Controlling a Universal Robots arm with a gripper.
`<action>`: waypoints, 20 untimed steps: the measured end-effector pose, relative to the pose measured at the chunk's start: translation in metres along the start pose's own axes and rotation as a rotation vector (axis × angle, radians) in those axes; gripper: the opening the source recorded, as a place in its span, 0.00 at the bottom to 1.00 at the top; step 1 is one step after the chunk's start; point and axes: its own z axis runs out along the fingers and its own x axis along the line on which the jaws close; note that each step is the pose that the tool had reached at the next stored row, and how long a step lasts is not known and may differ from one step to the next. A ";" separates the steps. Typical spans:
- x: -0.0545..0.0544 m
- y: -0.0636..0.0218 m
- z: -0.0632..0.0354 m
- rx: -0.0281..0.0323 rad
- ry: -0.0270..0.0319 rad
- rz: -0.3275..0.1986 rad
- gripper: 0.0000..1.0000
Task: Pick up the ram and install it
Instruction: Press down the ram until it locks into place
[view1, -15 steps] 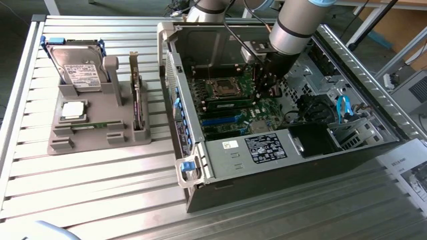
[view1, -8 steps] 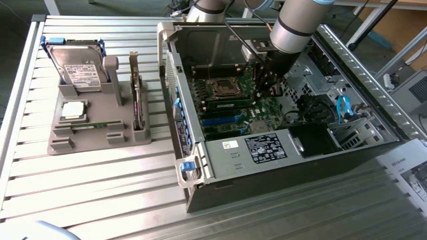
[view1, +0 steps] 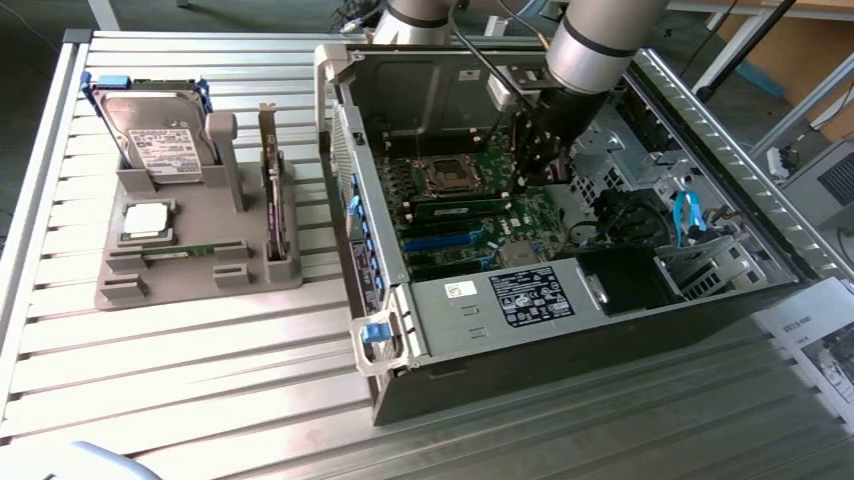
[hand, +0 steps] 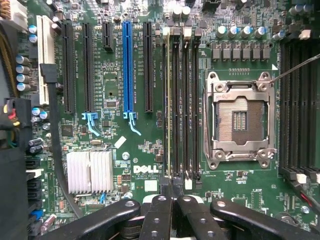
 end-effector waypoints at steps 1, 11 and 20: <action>0.000 0.0000 -0.0014 0.0000 -0.0001 0.000 0.10; 0.000 0.0002 -0.0116 0.0000 -0.0003 0.000 0.10; 0.000 0.0099 -0.0114 0.0001 -0.0001 0.000 0.10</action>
